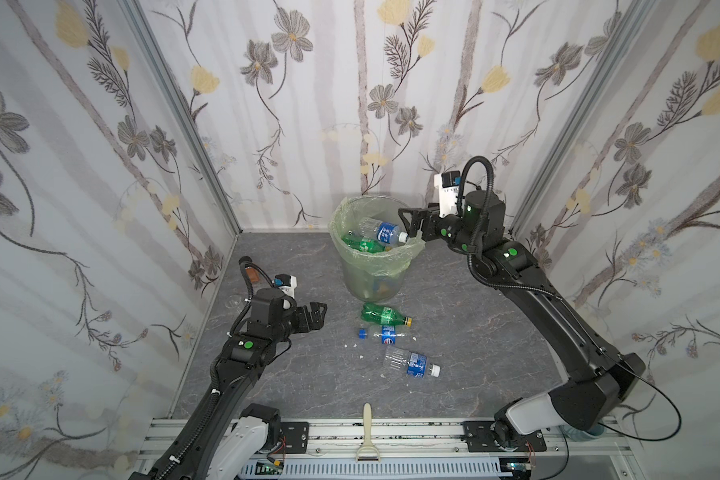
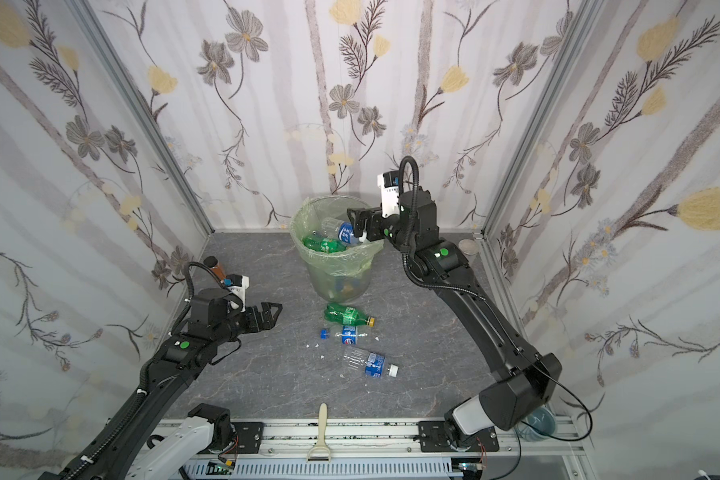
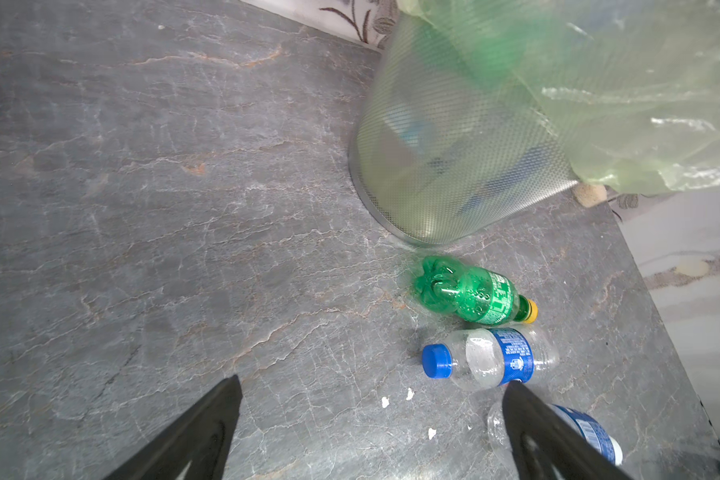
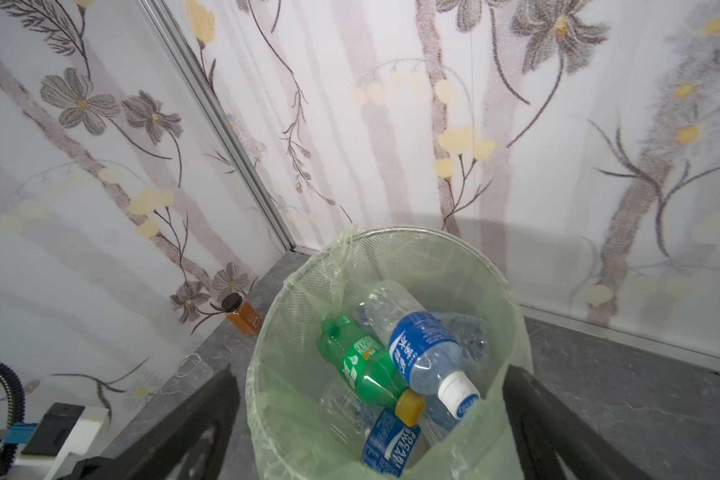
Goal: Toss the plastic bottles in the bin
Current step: 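Carry the bottle over the bin and open the right gripper, then reach the right gripper down and grasp another clear blue-label bottle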
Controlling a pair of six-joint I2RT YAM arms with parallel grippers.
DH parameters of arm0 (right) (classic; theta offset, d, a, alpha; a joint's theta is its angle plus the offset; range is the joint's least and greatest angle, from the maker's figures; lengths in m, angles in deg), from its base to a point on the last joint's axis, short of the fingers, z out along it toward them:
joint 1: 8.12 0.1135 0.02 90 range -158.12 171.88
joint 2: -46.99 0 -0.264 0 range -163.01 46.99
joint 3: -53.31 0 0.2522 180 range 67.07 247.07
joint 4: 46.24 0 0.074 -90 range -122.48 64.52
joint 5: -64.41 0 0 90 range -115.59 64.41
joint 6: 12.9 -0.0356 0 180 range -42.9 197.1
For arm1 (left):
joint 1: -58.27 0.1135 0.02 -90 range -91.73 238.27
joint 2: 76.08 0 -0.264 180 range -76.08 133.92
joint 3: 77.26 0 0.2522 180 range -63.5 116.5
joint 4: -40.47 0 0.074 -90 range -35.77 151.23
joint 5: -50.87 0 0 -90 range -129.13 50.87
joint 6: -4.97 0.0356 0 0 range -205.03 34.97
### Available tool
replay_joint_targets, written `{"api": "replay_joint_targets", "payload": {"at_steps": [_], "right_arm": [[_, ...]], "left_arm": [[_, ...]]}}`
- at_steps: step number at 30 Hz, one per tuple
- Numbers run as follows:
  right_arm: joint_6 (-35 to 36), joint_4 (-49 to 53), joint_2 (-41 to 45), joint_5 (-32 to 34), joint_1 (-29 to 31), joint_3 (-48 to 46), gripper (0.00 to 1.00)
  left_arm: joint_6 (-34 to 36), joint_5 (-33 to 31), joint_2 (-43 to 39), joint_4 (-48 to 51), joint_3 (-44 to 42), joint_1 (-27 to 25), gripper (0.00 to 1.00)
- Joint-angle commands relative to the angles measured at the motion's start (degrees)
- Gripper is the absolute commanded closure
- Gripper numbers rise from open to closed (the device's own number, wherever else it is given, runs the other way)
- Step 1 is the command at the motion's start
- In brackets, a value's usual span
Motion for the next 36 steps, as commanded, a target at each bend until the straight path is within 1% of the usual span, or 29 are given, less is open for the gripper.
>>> {"api": "replay_joint_targets", "payload": {"at_steps": [1,4,8,10,11,12,13,14,16,19,23,24,29,33,36], "right_arm": [[1.14,-2.79,6.48,2.39,-1.1,-8.8,0.0],[0.16,-3.21,12.4,3.05,-2.73,-18.84,0.0],[-1.44,-2.28,18.67,2.65,-4.39,-29.92,0.0],[-2.41,-1.37,20.49,0.18,-4.43,-34.05,0.0],[-2.51,-0.79,21.07,-3.42,-4.32,-35.97,0.0],[-2.49,-0.1,21.09,-7.16,-4.17,-37.58,0.0],[-2.5,0.73,21.13,-9.33,-3.73,-38.74,0.01],[-2.42,1.83,21.05,-10.13,-2.8,-39.89,0.01],[-2.24,2.95,20.95,-8.05,0.4,-42.2,0.03],[-1.19,4.99,19.41,-2.21,7.5,-44.15,0.03],[-1.18,7.21,15.08,-2.73,12.27,-45.26,0.07],[-1.41,7.07,14.29,-2.26,13.77,-47.09,0.07],[-2.73,6.63,9.79,-2.31,20.54,-47.98,0.07],[-3.55,5.36,7.13,-2.57,22.67,-48.88,0.07],[-3.86,3.98,5.49,-3.0,23.51,-49.56,0.09]], "left_arm": [[5.31,0.84,0.47,-1.93,1.39,-2.44,0.0],[8.65,0.21,1.66,-2.19,2.14,-6.46,0.0],[12.49,-3.25,5.06,-2.19,2.85,-13.21,0.0],[13.88,-6.41,7.25,-2.19,3.07,-15.72,0.0],[14.43,-7.9,8.48,-2.12,3.21,-16.55,0.0],[14.81,-8.69,9.55,-2.02,3.4,-16.71,0.0],[14.84,-8.92,10.21,-1.97,3.58,-16.77,0.0],[14.84,-9.26,10.8,-1.84,3.9,-16.73,0.0],[14.91,-9.13,10.63,-1.84,4.04,-16.79,0.0],[15.37,-9.6,9.49,-1.88,3.7,-16.77,0.0],[15.2,-11.44,8.82,-1.83,3.18,-16.77,0.0],[15.03,-11.59,8.69,-1.84,3.11,-16.77,0.0],[14.93,-13.8,8.03,-1.88,3.09,-16.75,0.0],[14.33,-17.24,7.26,-1.83,2.9,-16.77,0.0],[13.99,-19.12,6.82,-1.84,2.81,-16.68,0.0]]}}
